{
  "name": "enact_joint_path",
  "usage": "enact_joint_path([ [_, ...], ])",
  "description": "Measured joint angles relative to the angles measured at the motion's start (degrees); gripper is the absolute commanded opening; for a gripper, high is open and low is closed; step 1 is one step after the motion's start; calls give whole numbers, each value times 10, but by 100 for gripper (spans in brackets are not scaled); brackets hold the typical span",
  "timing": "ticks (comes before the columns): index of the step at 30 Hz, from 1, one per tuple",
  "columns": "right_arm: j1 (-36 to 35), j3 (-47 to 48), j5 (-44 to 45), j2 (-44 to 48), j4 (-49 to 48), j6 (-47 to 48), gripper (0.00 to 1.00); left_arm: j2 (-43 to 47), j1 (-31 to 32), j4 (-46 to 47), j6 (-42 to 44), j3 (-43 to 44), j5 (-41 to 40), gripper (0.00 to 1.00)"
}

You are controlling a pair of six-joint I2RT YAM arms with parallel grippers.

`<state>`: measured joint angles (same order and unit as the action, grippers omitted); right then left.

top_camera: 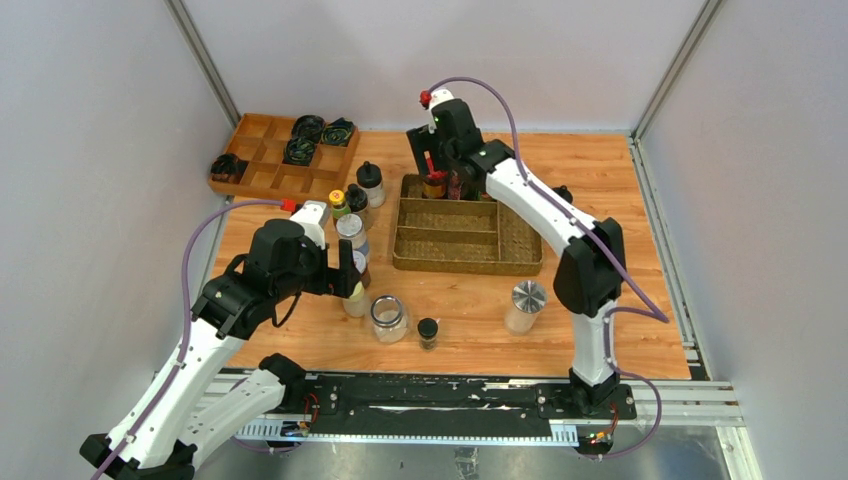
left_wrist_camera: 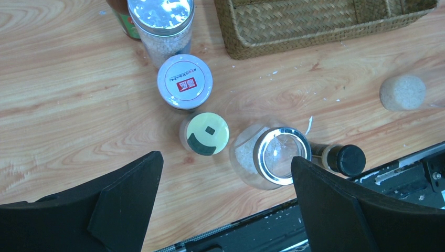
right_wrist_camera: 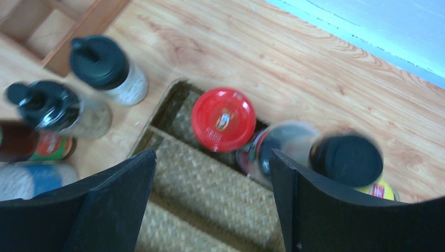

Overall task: Organize the condiment bottles
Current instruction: Pick up the bottle from the corner of the board.

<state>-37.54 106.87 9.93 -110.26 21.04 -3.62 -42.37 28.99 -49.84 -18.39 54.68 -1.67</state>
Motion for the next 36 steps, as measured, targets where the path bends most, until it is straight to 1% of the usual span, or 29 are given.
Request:
enact_joint_path([
  [2,-23,-52,5,53,4,-2,81,0,0,0,0,0,0,99],
  [4,-59,-128,15,111,17,-11,82,0,0,0,0,0,0,99],
  [5,-87,-146,19,147,28,-13,82,0,0,0,0,0,0,99],
  [9,-212,-278,33,256,43,-47,81,-1,0,0,0,0,0,99],
  [12,-285,-366,33,312,61,-90,81,-4,0,0,2,1,0,99],
  [15,-317,-422,44,343,77,-128,83,-7,0,0,2,1,1,99],
  [21,-350,-476,62,369,89,-177,85,-7,0,0,2,1,2,99],
  [26,-357,-487,51,358,78,-188,84,-6,0,0,2,1,4,99],
  [32,-376,-483,33,305,54,-194,77,-2,0,-1,2,1,7,99],
  [36,-386,-482,28,277,42,-196,64,1,0,-1,2,1,7,99],
])
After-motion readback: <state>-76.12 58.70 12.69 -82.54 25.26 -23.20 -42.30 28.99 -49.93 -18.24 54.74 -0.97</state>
